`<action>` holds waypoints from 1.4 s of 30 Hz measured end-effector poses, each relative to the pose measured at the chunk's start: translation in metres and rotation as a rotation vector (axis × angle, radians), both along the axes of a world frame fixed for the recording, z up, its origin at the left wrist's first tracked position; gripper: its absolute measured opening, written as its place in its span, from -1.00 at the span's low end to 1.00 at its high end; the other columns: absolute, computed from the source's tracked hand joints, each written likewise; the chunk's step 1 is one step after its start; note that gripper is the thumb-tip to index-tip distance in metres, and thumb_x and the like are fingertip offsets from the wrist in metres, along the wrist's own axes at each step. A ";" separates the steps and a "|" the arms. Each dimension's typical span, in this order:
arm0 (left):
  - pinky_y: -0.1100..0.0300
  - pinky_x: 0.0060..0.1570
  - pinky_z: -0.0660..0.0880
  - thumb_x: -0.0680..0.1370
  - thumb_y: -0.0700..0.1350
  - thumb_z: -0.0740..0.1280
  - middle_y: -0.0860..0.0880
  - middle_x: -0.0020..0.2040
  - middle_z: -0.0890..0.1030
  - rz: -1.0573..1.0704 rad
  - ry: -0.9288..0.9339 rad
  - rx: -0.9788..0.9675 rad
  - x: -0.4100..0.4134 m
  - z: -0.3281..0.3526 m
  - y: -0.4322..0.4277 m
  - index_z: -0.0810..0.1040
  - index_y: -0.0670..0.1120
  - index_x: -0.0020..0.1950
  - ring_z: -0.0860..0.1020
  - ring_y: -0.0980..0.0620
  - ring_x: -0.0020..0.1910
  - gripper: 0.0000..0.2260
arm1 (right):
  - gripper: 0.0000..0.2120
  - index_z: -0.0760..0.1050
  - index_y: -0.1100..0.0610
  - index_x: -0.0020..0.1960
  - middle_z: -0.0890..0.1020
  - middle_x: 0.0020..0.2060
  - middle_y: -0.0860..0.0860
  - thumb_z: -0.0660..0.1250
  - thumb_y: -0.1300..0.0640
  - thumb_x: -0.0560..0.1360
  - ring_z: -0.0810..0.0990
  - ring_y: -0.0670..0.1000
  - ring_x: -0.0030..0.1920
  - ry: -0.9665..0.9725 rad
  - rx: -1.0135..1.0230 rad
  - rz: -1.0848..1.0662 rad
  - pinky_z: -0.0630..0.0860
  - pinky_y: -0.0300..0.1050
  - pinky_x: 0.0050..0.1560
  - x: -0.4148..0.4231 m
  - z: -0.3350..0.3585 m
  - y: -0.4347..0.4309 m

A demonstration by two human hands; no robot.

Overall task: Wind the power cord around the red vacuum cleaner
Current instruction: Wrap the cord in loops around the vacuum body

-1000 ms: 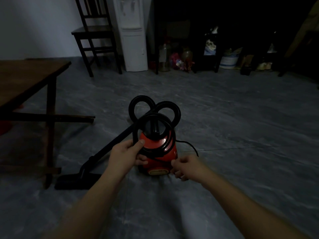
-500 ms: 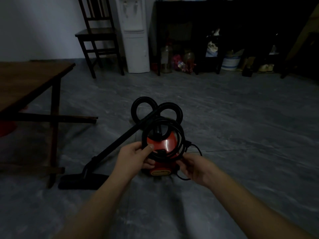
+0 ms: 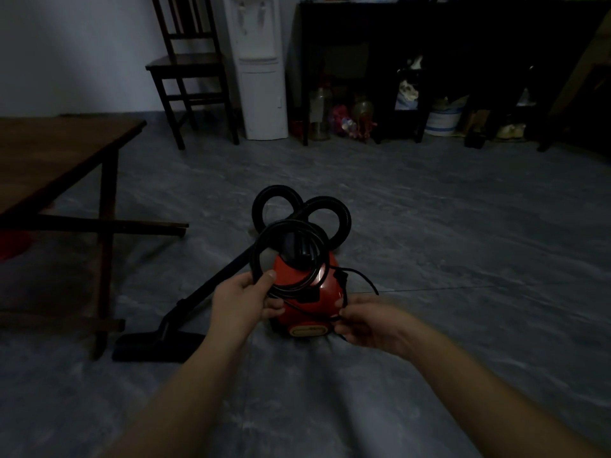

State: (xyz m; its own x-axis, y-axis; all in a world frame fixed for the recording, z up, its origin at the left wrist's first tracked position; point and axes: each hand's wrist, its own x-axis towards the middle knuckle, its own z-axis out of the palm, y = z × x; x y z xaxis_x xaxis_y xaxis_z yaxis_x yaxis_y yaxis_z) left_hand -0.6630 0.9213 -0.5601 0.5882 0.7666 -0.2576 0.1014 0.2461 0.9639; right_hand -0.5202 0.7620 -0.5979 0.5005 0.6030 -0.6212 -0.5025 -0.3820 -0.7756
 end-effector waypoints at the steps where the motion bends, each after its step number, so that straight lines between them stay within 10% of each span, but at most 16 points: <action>1: 0.13 -0.35 0.67 0.59 -0.18 0.37 -0.16 -0.34 0.59 0.013 -0.002 0.003 0.000 0.000 0.000 0.60 -0.26 -0.08 0.58 0.04 -0.47 -0.86 | -0.84 0.54 0.14 0.03 0.70 -0.13 0.11 0.32 0.34 0.53 0.69 -0.05 -0.29 -0.009 0.009 0.004 0.61 -0.18 -0.29 0.000 0.000 0.000; 9: 0.22 -0.44 0.61 0.59 -0.18 0.36 -0.16 -0.30 0.56 0.129 -0.023 0.009 -0.002 -0.003 0.005 0.56 -0.27 -0.08 0.58 0.05 -0.47 -0.85 | -0.78 0.44 0.14 -0.23 0.68 -0.26 0.13 0.38 0.40 0.47 0.70 -0.02 -0.28 -0.049 0.077 0.034 0.62 -0.19 -0.31 -0.004 0.008 0.001; 17: 0.21 -0.44 0.61 0.58 -0.18 0.38 -0.17 -0.34 0.56 0.113 0.018 0.030 -0.004 -0.006 0.008 0.56 -0.29 -0.11 0.59 0.04 -0.47 -0.83 | -0.85 0.53 0.21 0.06 0.68 -0.26 0.07 0.26 0.37 0.56 0.69 0.01 -0.24 -0.141 0.086 0.134 0.64 -0.16 -0.25 -0.006 0.015 -0.001; 30: -0.02 -0.33 0.66 0.56 -0.14 0.39 -0.15 -0.37 0.65 -0.174 0.329 0.360 -0.009 -0.012 0.000 0.62 -0.22 -0.15 0.63 -0.01 -0.50 -0.83 | -0.71 0.56 -0.14 0.07 0.69 -0.10 -0.04 0.24 0.22 0.56 0.67 0.00 -0.08 -0.995 0.144 0.069 0.62 0.17 0.02 -0.011 0.010 0.004; 42: 0.01 -0.32 0.65 0.56 -0.12 0.40 -0.18 -0.30 0.63 -0.361 0.311 0.333 -0.013 0.002 -0.005 0.65 -0.23 0.00 0.63 -0.05 -0.44 -0.83 | -0.68 0.50 -0.16 0.29 0.65 -0.04 -0.26 0.23 0.16 0.63 0.62 -0.23 0.01 -1.141 0.142 0.137 0.53 -0.22 0.00 -0.011 0.015 -0.003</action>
